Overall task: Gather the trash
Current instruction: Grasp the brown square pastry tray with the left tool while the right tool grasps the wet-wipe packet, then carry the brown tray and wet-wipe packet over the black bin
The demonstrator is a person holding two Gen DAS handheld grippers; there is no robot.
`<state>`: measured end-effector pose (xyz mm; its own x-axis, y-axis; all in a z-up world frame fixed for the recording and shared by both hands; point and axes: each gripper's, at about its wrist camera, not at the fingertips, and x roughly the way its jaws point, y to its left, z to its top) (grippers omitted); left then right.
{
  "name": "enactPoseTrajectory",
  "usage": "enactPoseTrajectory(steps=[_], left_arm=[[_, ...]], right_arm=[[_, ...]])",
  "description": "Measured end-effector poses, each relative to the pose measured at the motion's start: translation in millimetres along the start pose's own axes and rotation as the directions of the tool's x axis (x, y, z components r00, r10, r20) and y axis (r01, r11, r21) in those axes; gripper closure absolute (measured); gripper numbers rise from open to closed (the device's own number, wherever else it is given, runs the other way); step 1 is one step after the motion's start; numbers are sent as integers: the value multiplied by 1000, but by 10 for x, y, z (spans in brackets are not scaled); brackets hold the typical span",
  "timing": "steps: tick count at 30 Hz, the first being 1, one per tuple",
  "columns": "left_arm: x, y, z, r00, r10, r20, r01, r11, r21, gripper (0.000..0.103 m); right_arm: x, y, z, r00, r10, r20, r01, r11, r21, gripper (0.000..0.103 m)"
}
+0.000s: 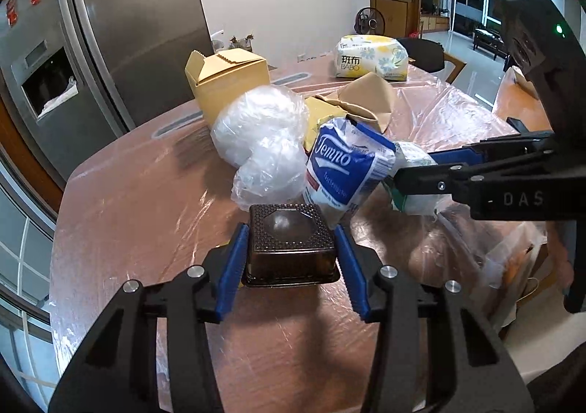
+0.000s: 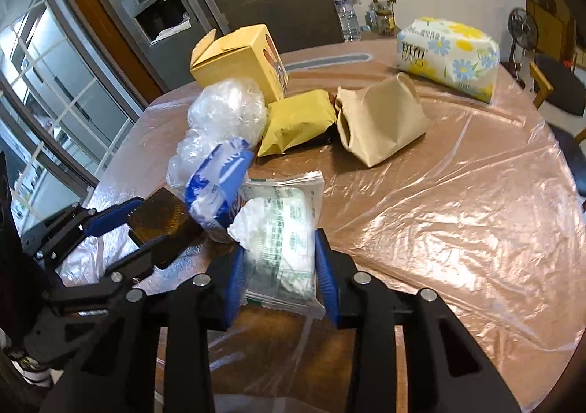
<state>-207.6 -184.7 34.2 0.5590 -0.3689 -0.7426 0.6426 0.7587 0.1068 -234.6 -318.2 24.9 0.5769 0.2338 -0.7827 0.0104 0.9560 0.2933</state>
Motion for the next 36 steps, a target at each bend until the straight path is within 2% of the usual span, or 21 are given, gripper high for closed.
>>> enactPoseTrajectory(steps=[6, 17, 36], left_arm=[[-105, 41, -53, 1000, -28, 3, 28, 999, -40, 54], [-226, 128, -139, 997, -79, 14, 80, 989, -122, 55], [-462, 117, -295, 996, -87, 32, 91, 986, -140, 55]], right_arm=[[-141, -30, -13, 1000, -17, 15, 17, 1000, -18, 68], [-321, 41, -90, 999, 19, 37, -17, 999, -34, 68], [-449, 230, -284, 998, 62, 25, -60, 996, -70, 68]])
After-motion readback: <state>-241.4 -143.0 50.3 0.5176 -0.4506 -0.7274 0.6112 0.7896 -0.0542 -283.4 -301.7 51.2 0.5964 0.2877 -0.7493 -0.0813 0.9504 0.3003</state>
